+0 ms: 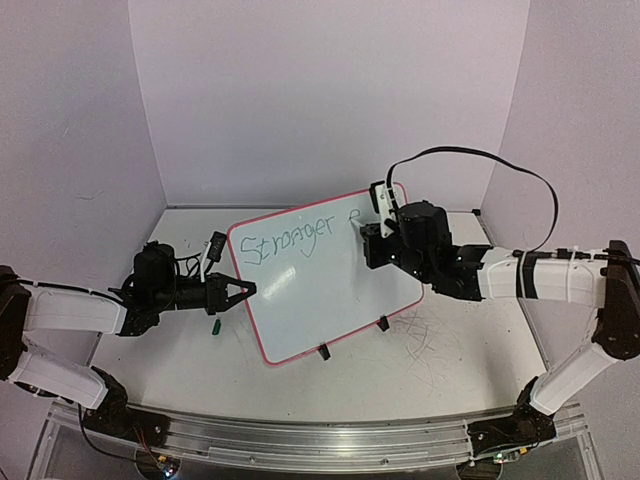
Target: Write a sentence on the whiteboard
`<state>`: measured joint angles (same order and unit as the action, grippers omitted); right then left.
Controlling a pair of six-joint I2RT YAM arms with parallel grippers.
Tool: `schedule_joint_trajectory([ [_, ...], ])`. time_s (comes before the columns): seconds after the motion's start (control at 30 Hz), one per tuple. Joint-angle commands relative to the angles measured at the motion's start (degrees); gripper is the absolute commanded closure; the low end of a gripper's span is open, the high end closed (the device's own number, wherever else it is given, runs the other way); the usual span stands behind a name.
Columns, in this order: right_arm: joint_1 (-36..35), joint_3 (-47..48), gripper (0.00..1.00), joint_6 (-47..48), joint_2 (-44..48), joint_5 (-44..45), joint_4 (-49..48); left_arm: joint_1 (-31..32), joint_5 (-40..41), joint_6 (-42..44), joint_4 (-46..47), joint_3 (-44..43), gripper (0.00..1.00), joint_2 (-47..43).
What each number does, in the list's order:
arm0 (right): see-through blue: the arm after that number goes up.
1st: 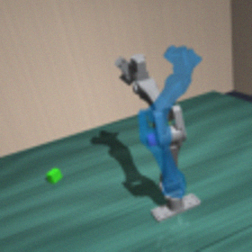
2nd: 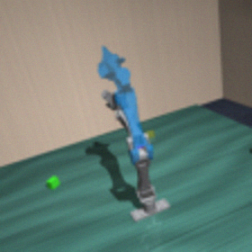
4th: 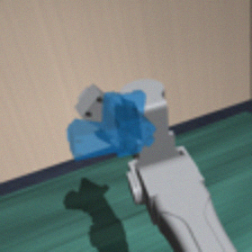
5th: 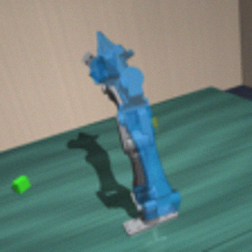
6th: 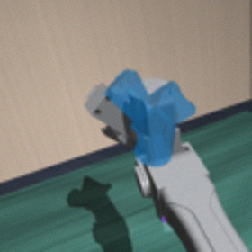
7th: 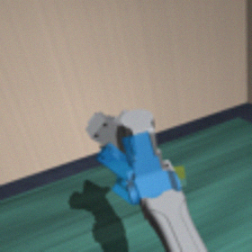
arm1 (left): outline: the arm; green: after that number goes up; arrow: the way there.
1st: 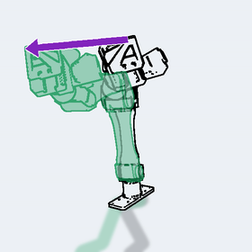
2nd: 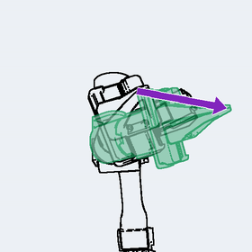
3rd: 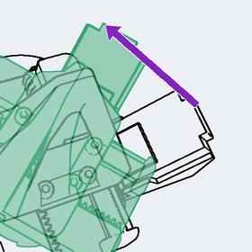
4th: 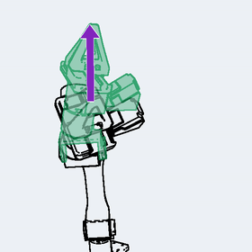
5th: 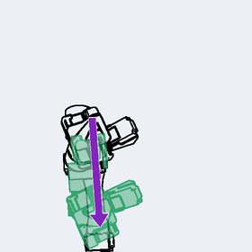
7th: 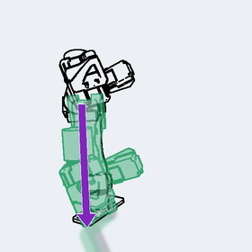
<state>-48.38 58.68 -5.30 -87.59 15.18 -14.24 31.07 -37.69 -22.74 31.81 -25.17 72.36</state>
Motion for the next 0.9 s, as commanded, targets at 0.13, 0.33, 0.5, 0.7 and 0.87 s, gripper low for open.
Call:
schedule_joint_trajectory([
  [0.13, -0.47, -2.41, 1.00, -1.29, 2.18, -0.17, 2.47, -0.24, 1.74, 4.55, -1.49, -2.26, 1.00, -0.58],
  [0.33, -0.48, -1.95, 1.00, -2.15, 1.68, 4.95, 3.43, -0.23, 1.66, 4.46, -1.49, -2.32, 1.00, -0.47],
  [0.5, -0.43, -1.13, 1.00, -2.06, 1.37, 6.35, 1.30, -0.25, 1.73, 4.46, -1.51, -2.24, 1.00, -0.58],
  [0.7, -0.41, -4.72, 1.00, -0.56, 6.35, 3.50, -4.93, -0.22, 1.66, 4.46, -1.57, -2.43, 1.00, -0.62],
  [0.87, 1.61, -6.10, 1.00, -0.78, 7.74, 2.51, -4.20, -0.23, 1.48, 4.69, -1.58, -2.41, 1.00, -0.48],
])
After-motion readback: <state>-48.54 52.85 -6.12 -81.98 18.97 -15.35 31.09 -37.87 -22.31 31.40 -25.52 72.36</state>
